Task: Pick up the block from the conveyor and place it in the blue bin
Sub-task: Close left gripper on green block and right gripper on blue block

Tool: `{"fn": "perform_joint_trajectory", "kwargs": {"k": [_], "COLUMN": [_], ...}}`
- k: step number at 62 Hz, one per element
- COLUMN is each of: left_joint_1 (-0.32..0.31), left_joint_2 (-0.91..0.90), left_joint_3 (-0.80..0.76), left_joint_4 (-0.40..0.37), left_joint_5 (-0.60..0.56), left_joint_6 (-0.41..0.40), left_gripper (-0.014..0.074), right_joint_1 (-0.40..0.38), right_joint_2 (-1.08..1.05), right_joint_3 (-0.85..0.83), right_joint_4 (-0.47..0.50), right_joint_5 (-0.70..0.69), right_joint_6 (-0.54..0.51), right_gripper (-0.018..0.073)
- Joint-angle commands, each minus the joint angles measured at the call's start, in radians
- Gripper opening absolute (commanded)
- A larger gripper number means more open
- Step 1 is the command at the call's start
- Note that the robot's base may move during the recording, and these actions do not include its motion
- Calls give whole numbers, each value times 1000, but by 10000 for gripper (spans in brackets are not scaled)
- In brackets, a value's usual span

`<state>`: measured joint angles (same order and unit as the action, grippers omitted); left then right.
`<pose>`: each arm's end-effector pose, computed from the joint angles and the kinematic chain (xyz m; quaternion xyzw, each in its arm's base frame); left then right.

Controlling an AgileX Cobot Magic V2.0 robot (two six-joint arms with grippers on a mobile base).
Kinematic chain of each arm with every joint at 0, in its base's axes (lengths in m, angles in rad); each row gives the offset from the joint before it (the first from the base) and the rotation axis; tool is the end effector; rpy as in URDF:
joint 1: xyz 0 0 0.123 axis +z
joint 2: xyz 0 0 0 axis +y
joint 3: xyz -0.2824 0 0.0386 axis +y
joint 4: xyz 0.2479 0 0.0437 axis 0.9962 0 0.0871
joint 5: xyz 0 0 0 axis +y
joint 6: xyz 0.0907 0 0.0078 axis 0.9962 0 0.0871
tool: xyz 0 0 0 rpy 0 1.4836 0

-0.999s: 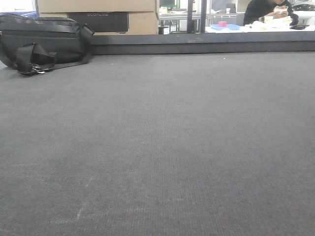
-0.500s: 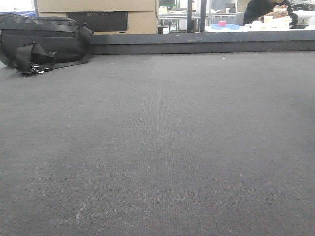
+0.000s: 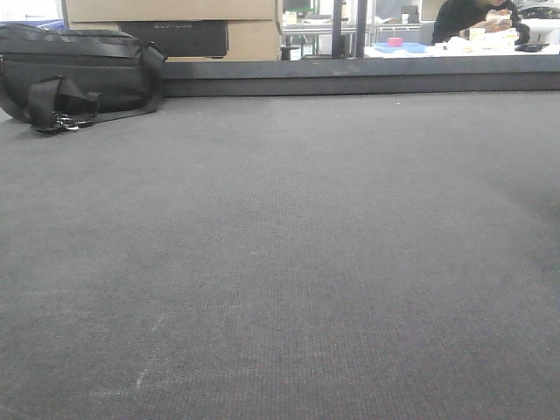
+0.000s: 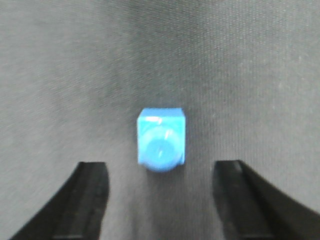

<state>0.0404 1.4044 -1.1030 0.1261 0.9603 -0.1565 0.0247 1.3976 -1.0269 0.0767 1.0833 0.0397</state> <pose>0.2755 0.0205 0.2926 -0.0710 0.9762 0.0462 0.1995 0.2544 0.0125 0.2698 0.0219 0.9939 0.0388 0.1005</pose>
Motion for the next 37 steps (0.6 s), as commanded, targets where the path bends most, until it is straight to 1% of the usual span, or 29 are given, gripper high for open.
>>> {"fn": "perform_joint_trajectory", "kwargs": {"k": [1, 12, 23, 26, 27, 31, 35, 36, 37], "left_joint_1": [-4, -4, -4, -4, -4, -4, -4, -4, -4], "left_joint_2": [-2, -2, -2, -2, -2, -2, -2, -2, -2], "left_joint_3": [-7, -7, -7, -7, -7, -7, -7, -9, -8], "left_joint_4": [-6, -6, -8, -8, -8, -11, -11, -13, -13], "left_joint_5": [1, 1, 1, 1, 1, 18, 26, 28, 30], "left_joint_6": [-5, -5, -5, -5, -5, -5, -5, -5, -5], "left_gripper": [-111, -111, -111, -111, -111, -111, -111, -111, -111], "right_joint_1": [1, 1, 1, 1, 1, 1, 1, 1, 1], "right_joint_2": [41, 141, 210, 216, 217, 217, 214, 211, 208], "right_joint_3": [9, 54, 61, 61, 61, 61, 61, 61, 61], "right_joint_4": [-14, -14, -14, -14, -14, -14, -14, -14, -14], "right_joint_5": [-26, -142, -181, -181, -181, -176, -181, -183, -181], "right_joint_6": [-4, -4, -4, -4, -4, -4, -4, -4, -4], "right_gripper": [349, 349, 348, 331, 320, 227, 88, 27, 6]}}
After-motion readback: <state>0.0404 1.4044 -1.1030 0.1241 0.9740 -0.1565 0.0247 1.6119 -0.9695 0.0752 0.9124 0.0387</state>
